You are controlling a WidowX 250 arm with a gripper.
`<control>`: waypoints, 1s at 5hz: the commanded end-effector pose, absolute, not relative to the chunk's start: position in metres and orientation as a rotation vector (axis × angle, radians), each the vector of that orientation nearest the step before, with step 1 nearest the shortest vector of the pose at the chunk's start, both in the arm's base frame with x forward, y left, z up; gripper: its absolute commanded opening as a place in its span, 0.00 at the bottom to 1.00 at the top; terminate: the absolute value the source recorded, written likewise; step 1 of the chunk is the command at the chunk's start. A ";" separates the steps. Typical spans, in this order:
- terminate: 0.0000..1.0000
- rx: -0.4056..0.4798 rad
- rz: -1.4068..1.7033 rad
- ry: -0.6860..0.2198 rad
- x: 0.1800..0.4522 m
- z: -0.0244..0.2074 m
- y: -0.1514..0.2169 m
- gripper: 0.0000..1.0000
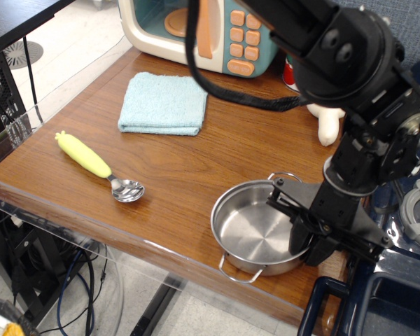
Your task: Move the pan to the corner near the black handle.
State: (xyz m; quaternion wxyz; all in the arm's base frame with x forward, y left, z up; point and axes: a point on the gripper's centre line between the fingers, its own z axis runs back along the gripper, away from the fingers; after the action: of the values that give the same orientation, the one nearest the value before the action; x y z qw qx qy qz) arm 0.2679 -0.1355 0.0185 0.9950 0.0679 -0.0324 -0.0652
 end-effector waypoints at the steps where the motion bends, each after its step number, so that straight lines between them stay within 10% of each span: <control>1: 0.00 0.105 -0.122 -0.100 0.273 0.036 -0.125 1.00; 5: 0.00 -0.054 -0.012 -0.207 0.288 0.118 -0.098 1.00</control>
State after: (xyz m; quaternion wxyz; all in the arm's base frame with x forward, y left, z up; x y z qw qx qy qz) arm 0.2907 -0.1057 0.1018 0.9969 -0.0204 -0.0758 -0.0017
